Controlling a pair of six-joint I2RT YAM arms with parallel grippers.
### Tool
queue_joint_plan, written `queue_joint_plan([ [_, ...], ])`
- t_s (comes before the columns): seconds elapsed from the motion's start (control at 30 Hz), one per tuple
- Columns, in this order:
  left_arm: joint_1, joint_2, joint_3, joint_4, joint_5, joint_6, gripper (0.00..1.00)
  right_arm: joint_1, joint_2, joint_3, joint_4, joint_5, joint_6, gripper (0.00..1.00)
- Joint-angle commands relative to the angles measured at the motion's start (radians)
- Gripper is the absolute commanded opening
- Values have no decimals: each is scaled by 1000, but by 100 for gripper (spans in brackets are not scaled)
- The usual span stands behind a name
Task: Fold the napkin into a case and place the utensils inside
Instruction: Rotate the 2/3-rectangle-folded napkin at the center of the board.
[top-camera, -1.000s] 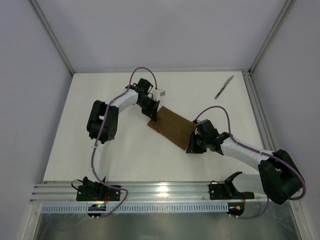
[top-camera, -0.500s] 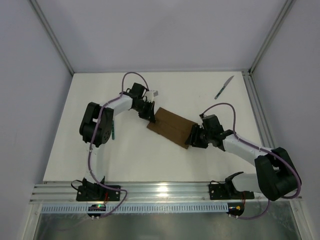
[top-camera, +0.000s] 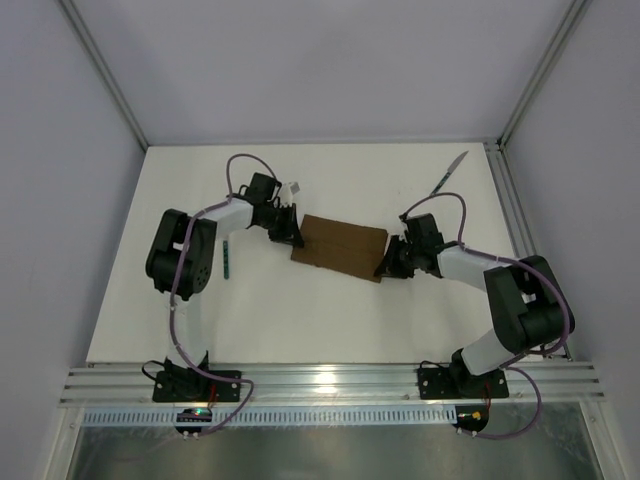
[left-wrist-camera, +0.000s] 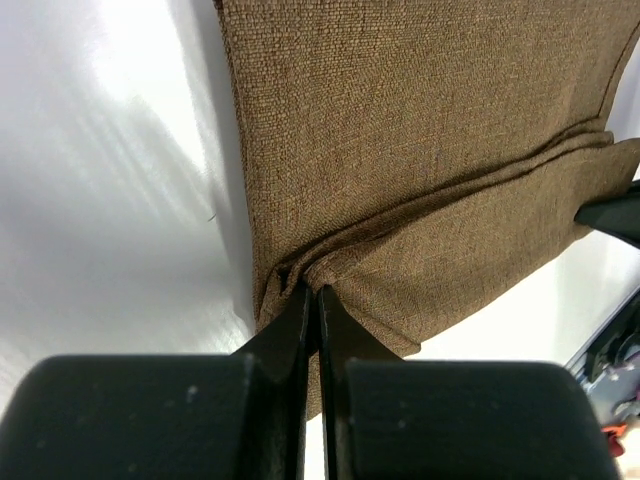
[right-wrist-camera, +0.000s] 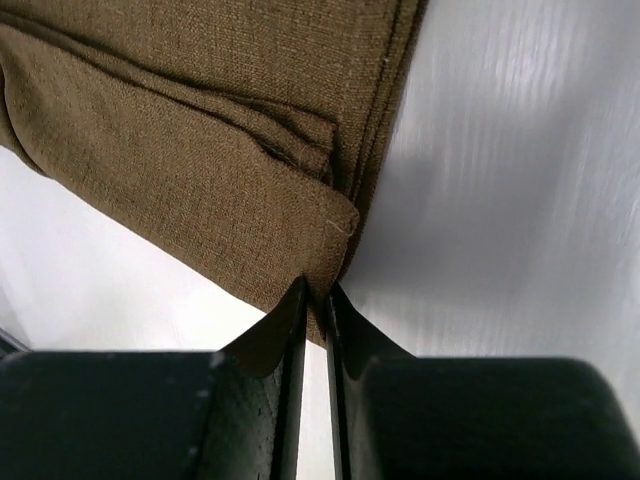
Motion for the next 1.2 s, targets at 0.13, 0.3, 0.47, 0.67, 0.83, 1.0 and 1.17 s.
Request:
queue_joint_plan([
  [0.13,37,-46,-57,37,-76,-117,0,-39,132,196,-85,9,-158,16],
  [0.3,38,-3,-28,38,-58,-160,0,-69,125,265,-161,54,-207,34],
  [0.47,38,-12,-43,49,-53,-162,0,-60,42,359,-273,204,-239,40],
  [0.67,38,-26,-45,60,-62,-160,0,130,14,379,-148,166,-204,17],
  [0.83,37,-22,-51,58,-70,-159,0,165,163,371,-3,35,-92,4],
  [1.0,38,-25,-57,57,-77,-160,0,165,292,374,76,-23,-52,4],
  [1.17,38,-46,-43,38,-73,-149,17,162,352,361,63,2,-51,4],
])
